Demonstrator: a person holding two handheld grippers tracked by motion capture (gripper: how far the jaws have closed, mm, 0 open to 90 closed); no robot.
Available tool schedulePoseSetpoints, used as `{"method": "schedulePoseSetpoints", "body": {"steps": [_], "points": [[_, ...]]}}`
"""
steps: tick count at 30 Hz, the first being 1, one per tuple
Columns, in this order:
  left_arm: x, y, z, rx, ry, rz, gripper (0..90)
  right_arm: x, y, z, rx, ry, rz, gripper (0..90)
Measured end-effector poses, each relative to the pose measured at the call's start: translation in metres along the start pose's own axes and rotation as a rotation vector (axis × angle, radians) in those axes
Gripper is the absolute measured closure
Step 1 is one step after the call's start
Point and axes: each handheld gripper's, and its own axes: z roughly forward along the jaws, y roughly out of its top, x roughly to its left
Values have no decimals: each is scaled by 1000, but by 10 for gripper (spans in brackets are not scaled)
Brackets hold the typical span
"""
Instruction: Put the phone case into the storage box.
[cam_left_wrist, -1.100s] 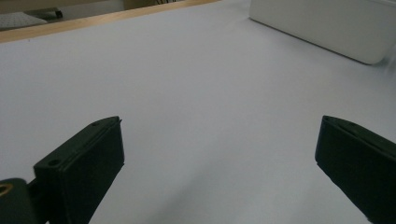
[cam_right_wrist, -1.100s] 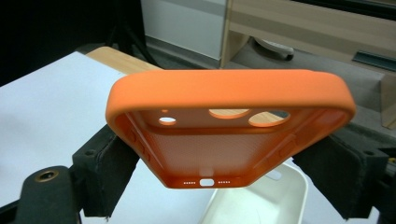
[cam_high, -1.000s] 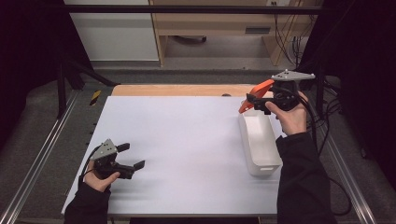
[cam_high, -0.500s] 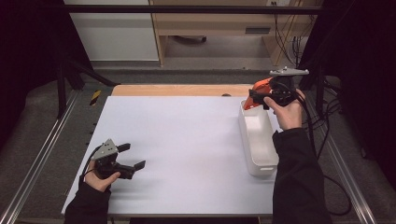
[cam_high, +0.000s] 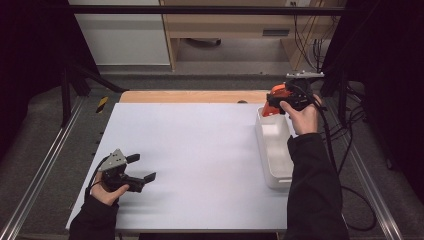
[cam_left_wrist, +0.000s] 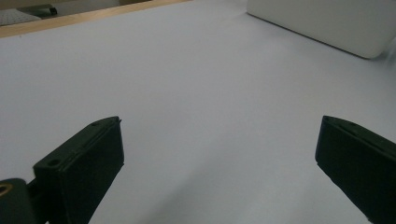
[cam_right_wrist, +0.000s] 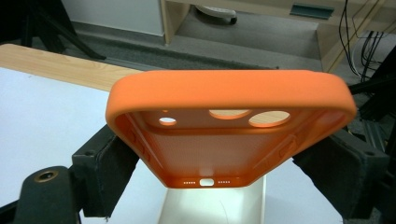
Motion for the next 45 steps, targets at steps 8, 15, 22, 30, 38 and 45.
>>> {"method": "schedulePoseSetpoints", "body": {"steps": [8,15,22,30,38,45], "points": [[-1,0,1,8,-3,4,5,-3,-2,8,20,-17,13,155],[-1,0,1,9,-4,6,5,-5,-5,20,50,-23,35,155],[-1,0,1,11,-6,6,4,-9,-11,36,90,-43,61,154],[0,-1,1,16,-6,6,4,-5,-14,51,106,-46,60,154],[0,-1,2,17,-7,6,4,-2,-19,65,135,-61,63,154],[0,-2,3,23,-8,9,4,-5,-22,72,148,-68,74,154]]}}
